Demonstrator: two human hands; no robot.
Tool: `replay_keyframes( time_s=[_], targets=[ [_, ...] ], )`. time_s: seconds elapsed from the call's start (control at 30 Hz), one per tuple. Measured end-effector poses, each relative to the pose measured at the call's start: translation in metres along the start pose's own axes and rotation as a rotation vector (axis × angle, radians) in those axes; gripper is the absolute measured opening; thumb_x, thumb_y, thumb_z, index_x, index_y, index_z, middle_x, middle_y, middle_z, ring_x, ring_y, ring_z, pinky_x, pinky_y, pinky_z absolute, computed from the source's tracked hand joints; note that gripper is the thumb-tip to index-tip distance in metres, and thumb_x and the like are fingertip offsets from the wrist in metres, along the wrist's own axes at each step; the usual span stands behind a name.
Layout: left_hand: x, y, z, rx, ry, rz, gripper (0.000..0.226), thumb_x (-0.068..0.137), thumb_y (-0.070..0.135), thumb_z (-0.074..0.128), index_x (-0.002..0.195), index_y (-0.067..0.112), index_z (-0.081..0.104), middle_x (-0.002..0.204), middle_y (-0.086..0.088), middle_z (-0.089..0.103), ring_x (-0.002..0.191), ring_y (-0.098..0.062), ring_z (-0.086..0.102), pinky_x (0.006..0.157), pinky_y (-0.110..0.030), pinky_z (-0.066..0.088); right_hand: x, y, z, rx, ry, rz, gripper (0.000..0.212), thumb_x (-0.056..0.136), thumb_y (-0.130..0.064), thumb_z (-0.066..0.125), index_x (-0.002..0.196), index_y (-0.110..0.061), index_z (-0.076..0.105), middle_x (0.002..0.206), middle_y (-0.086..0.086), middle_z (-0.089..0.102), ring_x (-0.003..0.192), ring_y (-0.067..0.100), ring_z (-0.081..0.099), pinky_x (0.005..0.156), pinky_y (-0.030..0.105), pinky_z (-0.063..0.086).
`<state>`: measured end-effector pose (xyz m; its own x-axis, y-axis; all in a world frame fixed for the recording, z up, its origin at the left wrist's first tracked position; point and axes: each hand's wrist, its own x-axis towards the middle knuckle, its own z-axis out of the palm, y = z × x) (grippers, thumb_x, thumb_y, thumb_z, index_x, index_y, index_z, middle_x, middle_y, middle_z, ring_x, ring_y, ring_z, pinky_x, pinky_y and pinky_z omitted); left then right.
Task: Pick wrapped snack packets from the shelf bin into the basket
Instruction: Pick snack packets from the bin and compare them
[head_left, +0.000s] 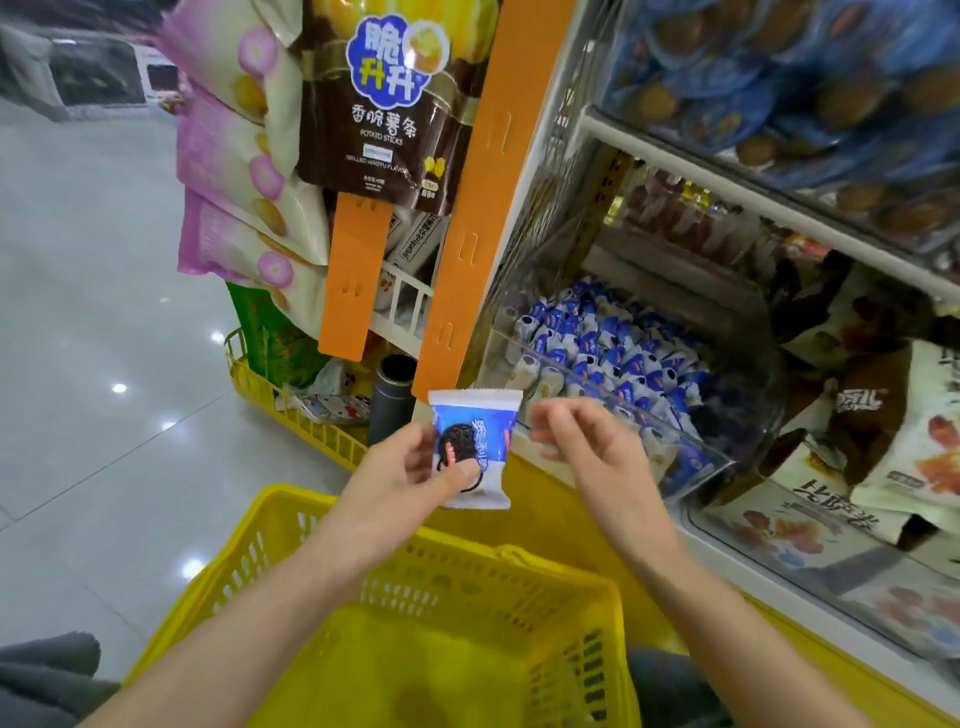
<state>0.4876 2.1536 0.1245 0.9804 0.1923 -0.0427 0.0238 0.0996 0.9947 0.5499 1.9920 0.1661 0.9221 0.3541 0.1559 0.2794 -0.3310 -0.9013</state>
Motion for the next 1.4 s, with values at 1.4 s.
replay_keyframes(
  time_s=[1.4],
  targets=[
    [-0.007,0.011,-0.007,-0.525,-0.097,-0.218,0.038,0.094,0.04,0.039,0.118,0.017,0.056,0.11,-0.01,0.069,0.096,-0.026,0.068,0.069,-0.04,0.058,-0.003,-0.029,0.024,-0.017,-0.139,0.229,0.009,0.092,-0.012,0.054,0.092,-0.004,0.055,0.083,0.011,0.068,0.066,0.011,0.065,0.059,0.024,0.057]
  ],
)
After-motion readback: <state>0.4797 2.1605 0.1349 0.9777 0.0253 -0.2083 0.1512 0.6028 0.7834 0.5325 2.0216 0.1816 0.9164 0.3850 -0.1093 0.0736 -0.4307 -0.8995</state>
